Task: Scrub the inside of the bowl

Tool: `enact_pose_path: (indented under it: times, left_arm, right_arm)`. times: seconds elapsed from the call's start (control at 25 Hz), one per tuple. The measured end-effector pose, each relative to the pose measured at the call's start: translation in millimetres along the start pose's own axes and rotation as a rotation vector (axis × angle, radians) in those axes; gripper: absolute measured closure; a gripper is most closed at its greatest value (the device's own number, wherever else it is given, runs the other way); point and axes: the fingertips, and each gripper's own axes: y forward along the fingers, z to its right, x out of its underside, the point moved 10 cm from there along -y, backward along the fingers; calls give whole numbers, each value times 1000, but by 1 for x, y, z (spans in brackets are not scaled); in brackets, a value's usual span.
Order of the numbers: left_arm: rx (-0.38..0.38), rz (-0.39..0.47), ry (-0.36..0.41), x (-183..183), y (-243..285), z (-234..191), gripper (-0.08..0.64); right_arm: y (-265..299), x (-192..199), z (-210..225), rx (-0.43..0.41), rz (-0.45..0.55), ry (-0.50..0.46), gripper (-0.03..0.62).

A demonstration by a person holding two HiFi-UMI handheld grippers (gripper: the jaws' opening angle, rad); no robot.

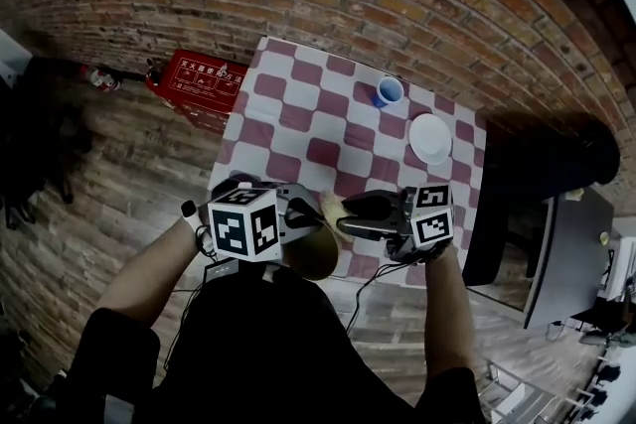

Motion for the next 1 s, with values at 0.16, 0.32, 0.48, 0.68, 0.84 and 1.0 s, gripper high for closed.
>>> enact_pose_path:
  times: [0.16,0.32,0.48,0.68,0.84,1.0]
  left_arm:
    - [6,-19,-24,9,6,1,534]
    - [-111,40,-193,29,-8,-15,534]
    - [-239,197,-491,50,-24,-35,532]
    - [-309,469,-951,77,-35,-48,532]
    - [-266,667,-1238,93,-32,-46,534]
    - [-218,856,-1447,102,-23,-39,534]
  right_arm:
    - [3,3,-3,-57,-20,11,439]
    - [-3,-3,-21,3,16,-54,439]
    - [-7,-5,-35,181,203,-85,438]
    - [2,-1,-52,392,472,-106,437]
    - [16,2,-63,514,550,-146,437]
    - [29,14,-63,552,633,-72,437]
